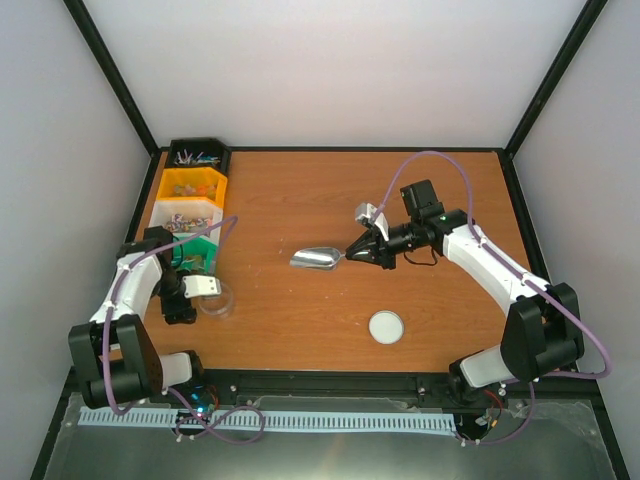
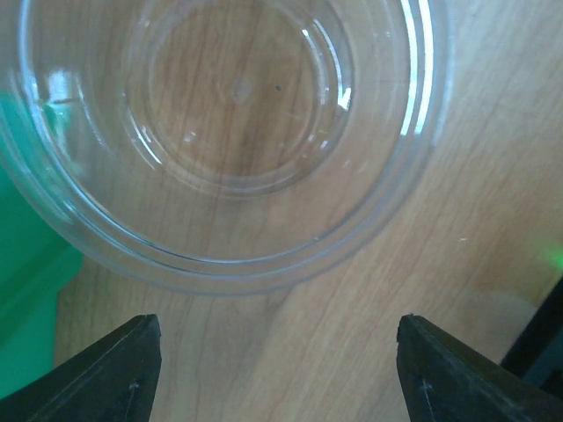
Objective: Pack the candies
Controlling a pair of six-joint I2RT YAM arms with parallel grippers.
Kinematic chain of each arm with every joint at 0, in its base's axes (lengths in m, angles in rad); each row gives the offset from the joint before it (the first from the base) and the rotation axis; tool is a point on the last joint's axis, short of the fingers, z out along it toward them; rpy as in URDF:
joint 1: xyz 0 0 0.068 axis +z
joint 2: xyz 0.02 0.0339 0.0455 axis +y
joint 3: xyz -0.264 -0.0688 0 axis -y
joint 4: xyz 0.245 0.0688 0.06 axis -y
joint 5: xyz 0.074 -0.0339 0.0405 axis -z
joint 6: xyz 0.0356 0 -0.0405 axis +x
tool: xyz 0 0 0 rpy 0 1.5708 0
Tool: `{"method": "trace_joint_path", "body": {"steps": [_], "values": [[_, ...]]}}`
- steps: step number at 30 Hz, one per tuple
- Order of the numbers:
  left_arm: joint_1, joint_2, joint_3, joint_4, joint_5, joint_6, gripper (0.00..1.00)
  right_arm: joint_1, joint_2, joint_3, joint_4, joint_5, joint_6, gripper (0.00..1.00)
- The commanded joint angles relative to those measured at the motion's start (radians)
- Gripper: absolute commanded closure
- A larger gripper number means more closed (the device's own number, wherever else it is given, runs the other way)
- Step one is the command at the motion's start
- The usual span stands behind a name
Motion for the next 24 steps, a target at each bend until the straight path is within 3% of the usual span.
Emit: {"method": "trace_joint_path", "body": {"steps": [1, 13, 24], "values": [[-0.002, 0.005, -0.019, 0.105, 0.022, 0.012, 0.25, -0.009, -0.028, 0.004, 0.014, -0.037, 0.000, 0.97], [-0.257, -0.024, -0.082, 0.257, 0.180, -0.157, 0.27, -0.014, -0.034, 0.001, -0.019, -0.049, -0.030, 0.97], [-0.637, 0.104, 0.031, 0.380, 0.287, -0.436, 0.27, -0.059, -0.065, -0.018, -0.019, -0.034, -0.027, 0.97]]}}
